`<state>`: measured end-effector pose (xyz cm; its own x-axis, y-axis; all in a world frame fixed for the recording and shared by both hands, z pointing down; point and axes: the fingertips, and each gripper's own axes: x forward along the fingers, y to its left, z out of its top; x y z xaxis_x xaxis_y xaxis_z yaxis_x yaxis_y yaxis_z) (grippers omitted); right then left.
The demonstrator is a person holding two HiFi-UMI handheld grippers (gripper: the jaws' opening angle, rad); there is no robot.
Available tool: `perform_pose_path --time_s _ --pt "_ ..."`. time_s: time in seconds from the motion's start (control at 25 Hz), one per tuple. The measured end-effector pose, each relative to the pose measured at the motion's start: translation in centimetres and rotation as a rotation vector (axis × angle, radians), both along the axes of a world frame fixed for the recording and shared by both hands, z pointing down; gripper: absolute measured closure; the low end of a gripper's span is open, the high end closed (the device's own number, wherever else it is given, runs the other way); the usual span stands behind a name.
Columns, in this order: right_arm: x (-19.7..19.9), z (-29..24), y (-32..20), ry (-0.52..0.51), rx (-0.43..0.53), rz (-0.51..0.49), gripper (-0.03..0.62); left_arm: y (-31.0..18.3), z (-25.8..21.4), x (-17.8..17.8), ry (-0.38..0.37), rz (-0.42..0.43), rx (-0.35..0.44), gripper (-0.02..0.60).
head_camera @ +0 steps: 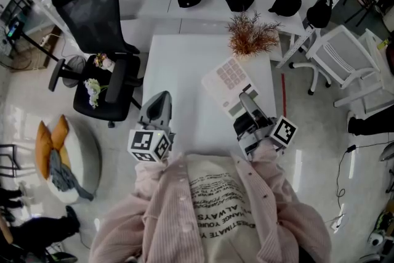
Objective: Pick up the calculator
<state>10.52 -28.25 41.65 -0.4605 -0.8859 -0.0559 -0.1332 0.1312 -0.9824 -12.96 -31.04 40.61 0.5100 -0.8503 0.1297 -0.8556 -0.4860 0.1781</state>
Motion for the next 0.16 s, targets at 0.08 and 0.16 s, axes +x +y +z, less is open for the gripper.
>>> perform_pose_path --time_s 0.08,0.16 --pt "-0.01 0.06 0.01 -0.002 -0.004 0.001 0.505 -0.01 0.07 -0.03 -0.002 -0.001 -0.002 0.58" --pt "-0.01 0.13 0.0 -0.005 -0.009 0.002 0.505 -0.04 0.1 -0.03 -0.003 0.0 -0.003 0.58"
